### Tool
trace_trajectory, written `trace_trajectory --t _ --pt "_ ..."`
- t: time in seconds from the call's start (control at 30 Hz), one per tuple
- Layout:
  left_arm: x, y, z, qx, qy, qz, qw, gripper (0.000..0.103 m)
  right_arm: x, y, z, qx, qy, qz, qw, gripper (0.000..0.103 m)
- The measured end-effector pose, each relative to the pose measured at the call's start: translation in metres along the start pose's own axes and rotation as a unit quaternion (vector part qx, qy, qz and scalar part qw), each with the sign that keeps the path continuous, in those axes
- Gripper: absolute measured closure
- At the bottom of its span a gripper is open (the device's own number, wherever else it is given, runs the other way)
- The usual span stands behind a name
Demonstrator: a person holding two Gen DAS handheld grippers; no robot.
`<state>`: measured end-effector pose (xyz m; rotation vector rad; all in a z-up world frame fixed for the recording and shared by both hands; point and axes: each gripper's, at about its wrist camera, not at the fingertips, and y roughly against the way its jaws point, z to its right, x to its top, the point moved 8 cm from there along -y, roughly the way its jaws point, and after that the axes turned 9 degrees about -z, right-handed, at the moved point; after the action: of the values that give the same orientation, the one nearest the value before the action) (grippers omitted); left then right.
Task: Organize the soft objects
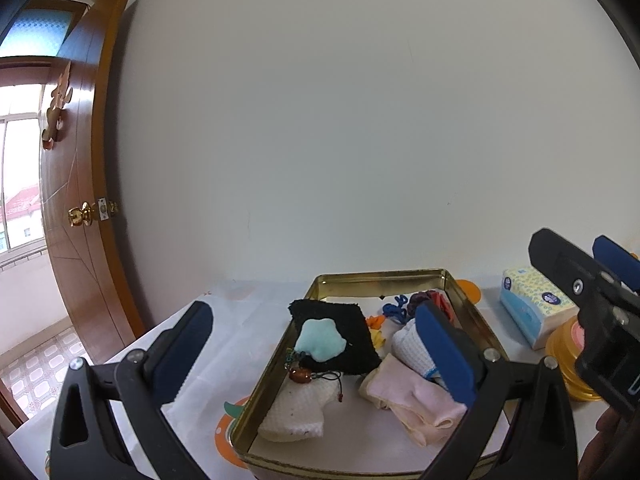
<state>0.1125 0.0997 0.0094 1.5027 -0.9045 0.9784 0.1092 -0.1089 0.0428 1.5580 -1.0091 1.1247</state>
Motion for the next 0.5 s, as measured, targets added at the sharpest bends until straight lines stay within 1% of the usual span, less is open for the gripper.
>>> trace_trajectory --t 0.5 --pt "-0.0007 0.0005 -0.0024 -0.002 0.002 0.002 1.0000 0.000 0.0012 0.0037 0.0024 -0.002 -0.003 0.005 1.000 0.011"
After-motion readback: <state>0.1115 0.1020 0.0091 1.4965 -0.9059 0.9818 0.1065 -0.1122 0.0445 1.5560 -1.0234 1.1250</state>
